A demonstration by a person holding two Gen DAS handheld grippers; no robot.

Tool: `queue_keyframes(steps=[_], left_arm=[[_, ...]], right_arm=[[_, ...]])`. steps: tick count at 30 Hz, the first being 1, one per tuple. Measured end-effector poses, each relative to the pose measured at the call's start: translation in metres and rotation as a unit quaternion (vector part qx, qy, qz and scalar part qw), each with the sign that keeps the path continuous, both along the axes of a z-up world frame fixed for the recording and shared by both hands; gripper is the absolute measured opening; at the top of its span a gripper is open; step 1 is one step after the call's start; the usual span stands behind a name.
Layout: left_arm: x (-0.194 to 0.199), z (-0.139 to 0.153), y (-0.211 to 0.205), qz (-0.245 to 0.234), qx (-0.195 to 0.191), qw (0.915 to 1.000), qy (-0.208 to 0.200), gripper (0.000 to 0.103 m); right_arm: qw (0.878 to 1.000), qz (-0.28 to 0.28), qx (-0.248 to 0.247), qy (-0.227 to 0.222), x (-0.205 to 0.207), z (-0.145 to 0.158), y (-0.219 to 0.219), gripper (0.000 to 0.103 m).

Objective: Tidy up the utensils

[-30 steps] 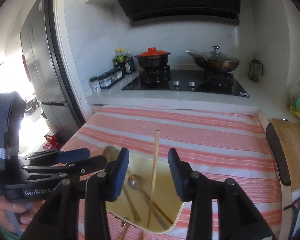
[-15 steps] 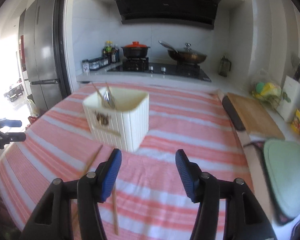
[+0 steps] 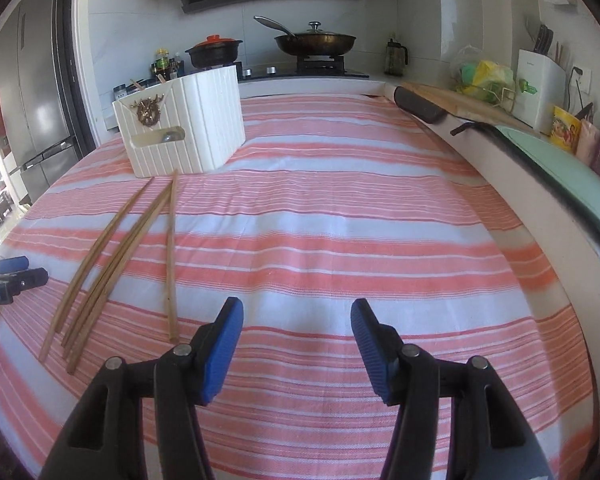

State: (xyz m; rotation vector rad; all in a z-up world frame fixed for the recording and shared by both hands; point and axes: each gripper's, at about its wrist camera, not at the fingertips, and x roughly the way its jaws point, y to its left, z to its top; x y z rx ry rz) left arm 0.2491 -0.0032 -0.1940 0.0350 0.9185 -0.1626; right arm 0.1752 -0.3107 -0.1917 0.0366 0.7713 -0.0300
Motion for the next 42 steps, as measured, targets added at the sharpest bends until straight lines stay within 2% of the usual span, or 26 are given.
queue_keyframes(steps=[5, 14, 24, 34, 38, 39, 42], left_arm=[[0.000, -0.001, 0.004, 0.012, 0.001, 0.9999, 0.000, 0.097], [0.000, -0.003, 0.003, 0.007, -0.003, 1.0000, 0.005, 0.101], [0.000, -0.003, 0.003, 0.006, -0.002, 1.0000, 0.006, 0.102], [0.002, 0.001, 0.008, 0.011, -0.030, 0.9995, 0.006, 0.102], [0.009, 0.013, 0.002, 0.014, -0.097, 0.9951, 0.014, 0.102], [0.011, 0.017, -0.004, 0.011, -0.104, 0.9945, 0.011, 0.102], [0.021, 0.023, -0.029, -0.001, -0.076, 0.9971, -0.002, 0.102]], right_arm=[[0.999, -0.032, 0.026, 0.021, 0.005, -0.007, -0.011, 0.057], [0.999, -0.049, -0.006, 0.012, 0.001, -0.005, -0.005, 0.057], [0.998, -0.058, -0.011, 0.006, -0.003, -0.004, -0.006, 0.057], [0.998, -0.055, -0.014, 0.006, -0.003, -0.004, -0.005, 0.057], [0.998, -0.054, -0.015, 0.007, -0.003, -0.004, -0.005, 0.057], [0.998, -0.054, -0.015, 0.008, -0.002, -0.004, -0.005, 0.057], [0.998, -0.053, -0.017, 0.011, -0.001, -0.005, -0.004, 0.057]])
